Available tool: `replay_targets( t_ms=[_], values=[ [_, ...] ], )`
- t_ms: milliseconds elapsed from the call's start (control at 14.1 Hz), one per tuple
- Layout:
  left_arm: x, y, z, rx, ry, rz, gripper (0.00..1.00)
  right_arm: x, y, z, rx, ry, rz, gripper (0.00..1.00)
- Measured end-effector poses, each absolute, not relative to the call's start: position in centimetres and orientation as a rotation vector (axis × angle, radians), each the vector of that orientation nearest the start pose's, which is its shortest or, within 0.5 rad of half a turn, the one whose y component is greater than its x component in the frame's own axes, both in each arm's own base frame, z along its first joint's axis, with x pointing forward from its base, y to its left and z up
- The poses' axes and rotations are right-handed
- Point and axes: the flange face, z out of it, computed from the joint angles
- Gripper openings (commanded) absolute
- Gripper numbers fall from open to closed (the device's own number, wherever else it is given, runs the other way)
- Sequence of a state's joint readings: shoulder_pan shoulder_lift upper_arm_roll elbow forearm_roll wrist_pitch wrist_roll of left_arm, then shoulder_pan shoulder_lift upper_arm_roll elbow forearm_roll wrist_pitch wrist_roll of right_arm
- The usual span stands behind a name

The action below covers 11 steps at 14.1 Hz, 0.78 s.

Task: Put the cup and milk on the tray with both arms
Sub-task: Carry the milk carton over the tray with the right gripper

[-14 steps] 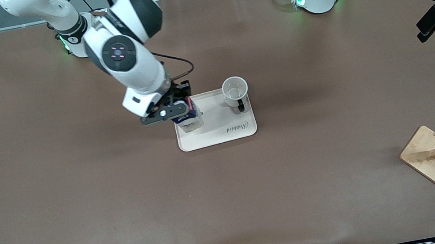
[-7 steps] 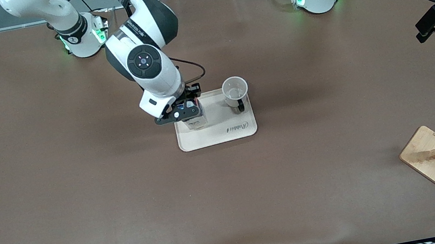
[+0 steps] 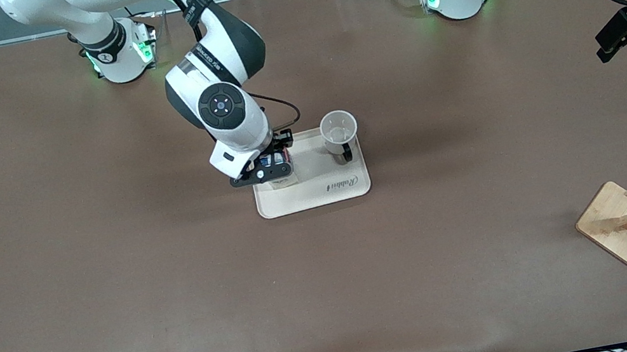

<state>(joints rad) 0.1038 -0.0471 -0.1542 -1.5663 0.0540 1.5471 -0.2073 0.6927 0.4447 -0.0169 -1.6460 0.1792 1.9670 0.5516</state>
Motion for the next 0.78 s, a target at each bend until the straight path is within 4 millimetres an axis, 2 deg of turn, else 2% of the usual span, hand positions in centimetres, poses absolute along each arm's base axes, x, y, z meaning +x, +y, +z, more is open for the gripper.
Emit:
replay_targets(
  t_ms=[427, 783],
  values=[
    [53.7, -2.3, 65.0, -3.074, -0.245, -0.054, 1.00, 50.9, 42.1, 34.8, -3.073, -0.054, 0.284, 1.00],
    [53.8, -2.3, 64.8, -3.074, -0.244, -0.050, 1.00, 51.2, 42.4, 35.7, -3.059, -0.055, 0.265, 1.00]
  ],
)
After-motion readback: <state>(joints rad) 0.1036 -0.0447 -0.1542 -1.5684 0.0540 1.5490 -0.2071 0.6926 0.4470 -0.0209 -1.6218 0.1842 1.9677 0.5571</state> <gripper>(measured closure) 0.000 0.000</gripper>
